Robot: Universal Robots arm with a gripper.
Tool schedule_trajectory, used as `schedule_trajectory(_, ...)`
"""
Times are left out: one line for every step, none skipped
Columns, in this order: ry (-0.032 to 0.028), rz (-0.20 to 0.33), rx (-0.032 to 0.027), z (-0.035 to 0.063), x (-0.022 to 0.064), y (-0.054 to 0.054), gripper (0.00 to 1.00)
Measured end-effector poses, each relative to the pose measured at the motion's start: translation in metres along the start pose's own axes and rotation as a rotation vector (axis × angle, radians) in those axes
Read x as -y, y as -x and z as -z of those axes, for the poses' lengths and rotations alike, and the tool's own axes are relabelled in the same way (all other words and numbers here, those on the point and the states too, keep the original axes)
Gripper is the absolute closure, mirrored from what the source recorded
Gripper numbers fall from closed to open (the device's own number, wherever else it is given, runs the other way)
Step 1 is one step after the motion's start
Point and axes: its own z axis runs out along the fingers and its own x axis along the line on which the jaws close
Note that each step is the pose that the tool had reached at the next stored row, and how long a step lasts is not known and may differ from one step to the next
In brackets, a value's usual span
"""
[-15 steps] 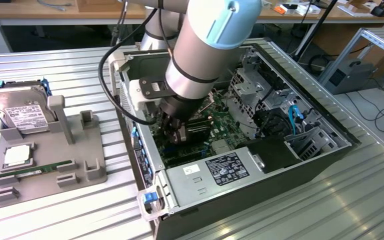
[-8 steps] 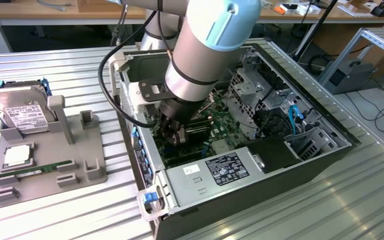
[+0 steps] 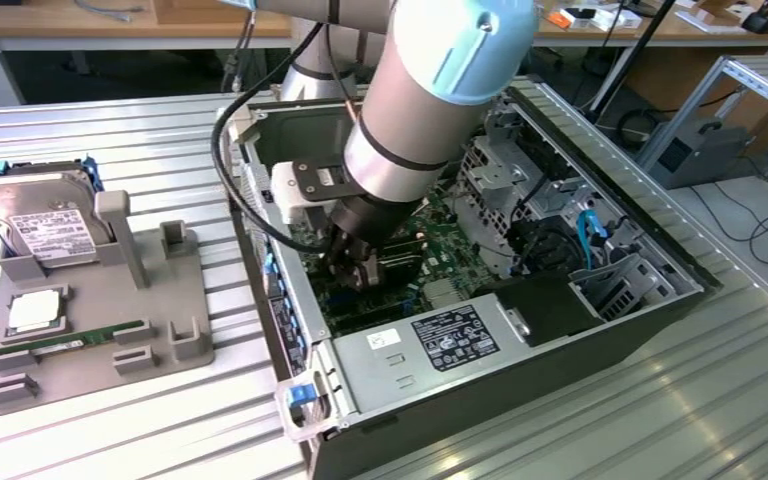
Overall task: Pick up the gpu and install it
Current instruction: 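Press down on the gpu until it lock into place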
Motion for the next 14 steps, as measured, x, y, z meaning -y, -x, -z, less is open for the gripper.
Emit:
schedule_trajectory(0.0027,0.000,-0.0001,0.0010,0.0102,0.000,0.89)
schedule_trajectory(0.0044,0.000,0.0000,0.0016,0.0167,0.000,0.89)
schedule_trajectory(0.0060,-0.001,-0.0002,0.0022,0.0224,0.000,0.89)
schedule_trajectory(0.0057,-0.001,-0.0005,0.0026,0.0257,-0.001,0.89)
schedule_trajectory(0.0057,-0.001,-0.0004,0.0031,0.0281,-0.001,0.89)
schedule_trajectory(0.0053,-0.001,-0.0001,0.0040,0.0305,0.000,0.89)
schedule_trajectory(0.0049,0.000,0.0003,0.0051,0.0321,0.000,0.89)
schedule_trajectory(0.0053,-0.001,0.0000,0.0076,0.0339,0.000,0.89)
schedule_trajectory(0.0057,-0.001,-0.0004,0.0092,0.0342,0.000,0.89)
schedule_trajectory(0.0057,-0.001,-0.0002,0.0103,0.0345,0.001,0.89)
schedule_trajectory(0.0057,-0.001,-0.0004,0.0125,0.0348,0.001,0.89)
schedule_trajectory(0.0058,-0.001,-0.0005,0.0144,0.0351,0.001,0.89)
schedule_trajectory(0.0058,-0.001,-0.0006,0.0163,0.0355,0.002,0.89)
schedule_trajectory(0.0058,-0.001,-0.0005,0.0192,0.0358,0.002,0.89)
